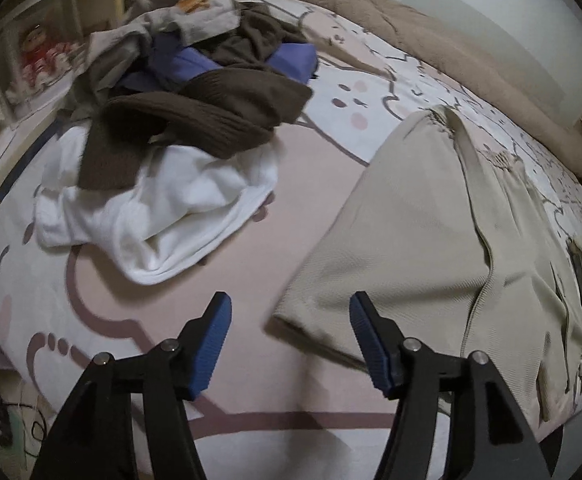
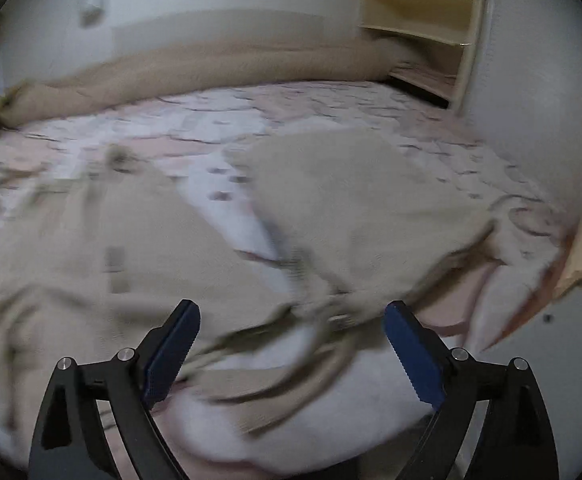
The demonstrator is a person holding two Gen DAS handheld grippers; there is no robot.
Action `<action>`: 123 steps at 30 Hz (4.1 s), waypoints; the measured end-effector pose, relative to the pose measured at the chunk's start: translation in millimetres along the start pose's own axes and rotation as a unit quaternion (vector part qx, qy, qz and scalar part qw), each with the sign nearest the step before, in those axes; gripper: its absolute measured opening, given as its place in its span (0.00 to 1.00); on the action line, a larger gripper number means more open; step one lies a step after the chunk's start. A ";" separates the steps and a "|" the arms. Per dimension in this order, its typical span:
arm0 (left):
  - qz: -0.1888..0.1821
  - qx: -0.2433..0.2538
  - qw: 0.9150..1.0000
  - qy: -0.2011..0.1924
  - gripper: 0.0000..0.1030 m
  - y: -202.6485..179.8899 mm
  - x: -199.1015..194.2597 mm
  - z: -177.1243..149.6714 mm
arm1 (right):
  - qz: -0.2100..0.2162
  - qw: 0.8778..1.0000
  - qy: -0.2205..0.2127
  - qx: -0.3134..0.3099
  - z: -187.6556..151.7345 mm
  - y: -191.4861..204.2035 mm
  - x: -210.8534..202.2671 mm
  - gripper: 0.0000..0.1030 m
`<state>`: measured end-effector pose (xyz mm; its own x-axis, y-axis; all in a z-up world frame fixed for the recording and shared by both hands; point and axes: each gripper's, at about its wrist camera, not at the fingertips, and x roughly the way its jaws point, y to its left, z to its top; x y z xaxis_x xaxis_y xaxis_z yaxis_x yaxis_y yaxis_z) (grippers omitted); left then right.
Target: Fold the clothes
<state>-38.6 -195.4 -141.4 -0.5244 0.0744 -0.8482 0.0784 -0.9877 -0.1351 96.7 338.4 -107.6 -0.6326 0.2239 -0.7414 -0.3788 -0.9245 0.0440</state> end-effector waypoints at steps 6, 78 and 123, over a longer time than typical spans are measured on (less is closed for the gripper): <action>0.000 0.005 1.000 0.022 0.59 -10.6 19.4 1.0 | 0.284 0.947 0.131 -0.068 -62.1 113.2 15.2 0.76; -0.046 0.261 0.963 -0.051 0.53 -195.7 -7.4 -24.2 | 0.147 0.976 0.154 -0.048 -29.7 59.7 79.2 0.65; -0.271 0.519 0.807 -0.080 0.53 -342.8 -37.4 -145.4 | 0.281 0.939 0.179 0.080 -58.0 28.3 56.8 0.18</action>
<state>77.4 160.3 -137.9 -0.3533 0.5975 -0.7198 -0.9074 -0.4062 0.1082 89.2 307.0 -187.3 -0.5063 -0.4313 -0.7468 -0.1678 -0.8001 0.5759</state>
